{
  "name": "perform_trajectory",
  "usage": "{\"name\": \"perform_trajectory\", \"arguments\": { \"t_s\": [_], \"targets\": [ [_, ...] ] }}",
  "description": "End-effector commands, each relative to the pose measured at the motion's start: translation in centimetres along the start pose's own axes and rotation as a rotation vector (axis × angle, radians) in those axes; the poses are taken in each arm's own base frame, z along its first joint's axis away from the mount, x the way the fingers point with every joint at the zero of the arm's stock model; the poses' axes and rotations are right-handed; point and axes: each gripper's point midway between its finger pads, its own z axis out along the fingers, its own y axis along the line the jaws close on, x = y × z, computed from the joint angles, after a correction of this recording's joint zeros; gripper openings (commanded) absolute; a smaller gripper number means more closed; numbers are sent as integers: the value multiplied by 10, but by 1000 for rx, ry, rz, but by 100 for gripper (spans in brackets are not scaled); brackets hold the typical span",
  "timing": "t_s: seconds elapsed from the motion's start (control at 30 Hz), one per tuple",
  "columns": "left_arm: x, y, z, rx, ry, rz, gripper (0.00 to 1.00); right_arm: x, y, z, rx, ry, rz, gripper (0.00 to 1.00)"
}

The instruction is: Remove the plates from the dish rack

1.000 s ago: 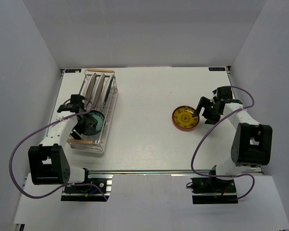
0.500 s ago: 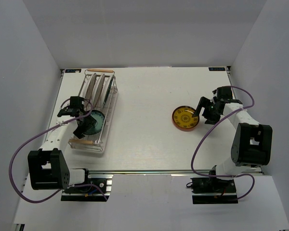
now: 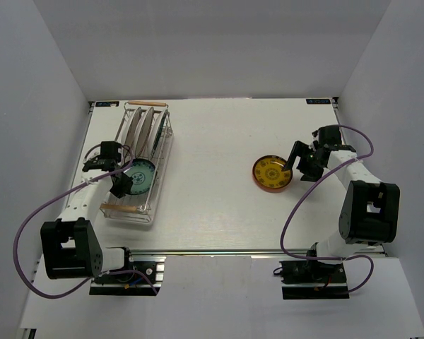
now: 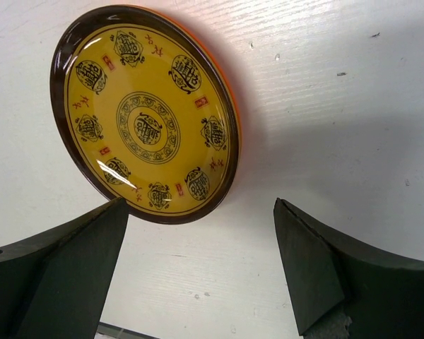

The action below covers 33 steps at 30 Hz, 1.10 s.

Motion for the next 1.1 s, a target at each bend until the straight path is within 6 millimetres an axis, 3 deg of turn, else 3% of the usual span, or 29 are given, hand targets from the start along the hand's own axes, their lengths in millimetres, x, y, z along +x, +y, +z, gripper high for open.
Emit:
{"name": "perform_trajectory", "arguments": {
  "t_s": [0.0, 0.17, 0.3, 0.6, 0.87, 1.07],
  "targets": [
    [-9, -8, -10, 33, -36, -30, 31, -17, 10, -14, -20, -55, -31, 89],
    [-14, -7, -19, 43, -62, -55, 19, -16, 10, -16, -23, -58, -29, 89],
    [-14, -4, -24, 33, -61, -60, 0, -16, 10, -15, -25, -57, -29, 89],
    [-15, 2, -39, 48, -85, -70, 0, -14, 11, -15, -31, -58, -26, 89],
    [-35, 6, -87, 119, -191, -98, 0, -11, 12, -14, -37, -57, -26, 89],
    [-37, 12, -100, 107, -209, -84, 0, -10, 12, -16, -40, -63, -26, 89]
  ]
}}
